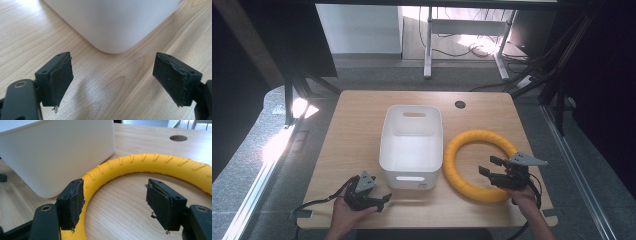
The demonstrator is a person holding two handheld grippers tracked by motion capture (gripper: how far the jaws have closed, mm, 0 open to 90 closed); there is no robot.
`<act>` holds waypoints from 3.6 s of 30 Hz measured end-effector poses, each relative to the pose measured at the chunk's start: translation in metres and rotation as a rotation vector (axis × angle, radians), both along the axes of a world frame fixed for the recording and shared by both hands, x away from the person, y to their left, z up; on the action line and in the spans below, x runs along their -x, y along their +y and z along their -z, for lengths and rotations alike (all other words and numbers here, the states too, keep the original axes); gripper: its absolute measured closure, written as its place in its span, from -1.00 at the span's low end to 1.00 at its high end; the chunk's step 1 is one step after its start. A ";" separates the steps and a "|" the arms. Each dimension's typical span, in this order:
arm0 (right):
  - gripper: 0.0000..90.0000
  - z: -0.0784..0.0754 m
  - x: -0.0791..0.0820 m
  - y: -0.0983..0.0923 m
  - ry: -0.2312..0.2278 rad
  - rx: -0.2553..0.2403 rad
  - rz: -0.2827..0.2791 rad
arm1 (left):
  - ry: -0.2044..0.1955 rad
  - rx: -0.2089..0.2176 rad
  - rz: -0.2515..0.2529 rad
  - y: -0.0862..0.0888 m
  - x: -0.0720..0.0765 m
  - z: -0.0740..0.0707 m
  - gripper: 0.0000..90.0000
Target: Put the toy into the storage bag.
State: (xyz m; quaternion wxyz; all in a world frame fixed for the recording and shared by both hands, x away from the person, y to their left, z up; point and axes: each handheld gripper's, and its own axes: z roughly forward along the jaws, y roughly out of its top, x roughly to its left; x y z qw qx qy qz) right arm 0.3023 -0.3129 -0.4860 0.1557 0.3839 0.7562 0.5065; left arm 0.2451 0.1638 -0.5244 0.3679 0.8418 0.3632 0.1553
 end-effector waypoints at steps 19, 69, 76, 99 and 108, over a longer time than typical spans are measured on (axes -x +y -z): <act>-0.18 -0.008 0.006 -0.018 0.022 0.042 -0.031 | 0.004 0.013 0.002 0.000 0.000 -0.001 -0.64; -0.35 -0.039 -0.007 0.039 0.238 0.487 -0.392 | 0.020 0.017 0.009 -0.002 -0.001 0.000 -0.64; -0.33 -0.020 -0.004 0.049 0.309 0.557 -0.453 | 0.017 0.015 0.010 -0.002 -0.002 0.001 -0.64; -0.16 0.011 -0.003 0.064 0.386 0.738 -0.524 | 0.022 0.009 0.012 -0.003 -0.002 0.002 -0.64; -0.08 0.014 -0.004 0.065 0.388 0.771 -0.523 | 0.022 0.008 0.012 -0.002 -0.002 0.002 -0.64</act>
